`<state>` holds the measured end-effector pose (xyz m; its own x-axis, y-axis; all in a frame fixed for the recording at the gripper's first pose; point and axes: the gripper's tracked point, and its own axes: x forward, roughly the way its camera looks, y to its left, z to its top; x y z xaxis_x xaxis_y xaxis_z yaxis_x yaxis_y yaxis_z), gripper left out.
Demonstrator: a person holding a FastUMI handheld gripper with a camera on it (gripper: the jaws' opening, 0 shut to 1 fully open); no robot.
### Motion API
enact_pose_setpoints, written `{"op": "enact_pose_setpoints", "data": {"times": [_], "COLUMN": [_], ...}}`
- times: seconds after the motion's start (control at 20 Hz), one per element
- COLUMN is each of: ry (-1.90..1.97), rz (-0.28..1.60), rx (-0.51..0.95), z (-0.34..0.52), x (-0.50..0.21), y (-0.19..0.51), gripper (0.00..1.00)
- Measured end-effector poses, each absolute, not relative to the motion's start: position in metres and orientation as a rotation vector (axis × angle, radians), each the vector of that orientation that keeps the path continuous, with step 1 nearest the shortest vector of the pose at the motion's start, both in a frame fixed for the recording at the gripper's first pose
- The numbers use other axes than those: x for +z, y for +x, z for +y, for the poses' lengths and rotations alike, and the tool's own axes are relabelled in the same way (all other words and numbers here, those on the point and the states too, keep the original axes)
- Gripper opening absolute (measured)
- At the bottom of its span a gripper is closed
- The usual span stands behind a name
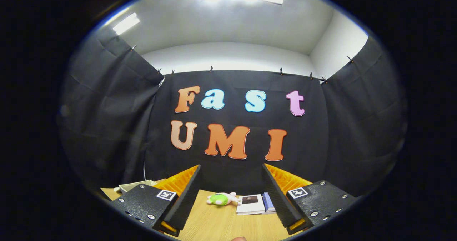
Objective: Open the storage box then place both shoes into the box .Put the left shoe in first, then the right shoe, with the right side of both shoes facing outward in a uniform manner.
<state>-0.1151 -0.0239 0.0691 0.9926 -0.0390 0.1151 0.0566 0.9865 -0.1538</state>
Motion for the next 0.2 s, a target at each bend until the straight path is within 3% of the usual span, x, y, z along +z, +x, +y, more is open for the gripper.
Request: {"op": "enact_pose_setpoints", "data": {"times": [0.2], "ry": [-0.165], "rz": [-0.169], "rx": [-0.079], "z": [-0.033], "x": [0.084], "y": [-0.123], "gripper": [0.97]}}
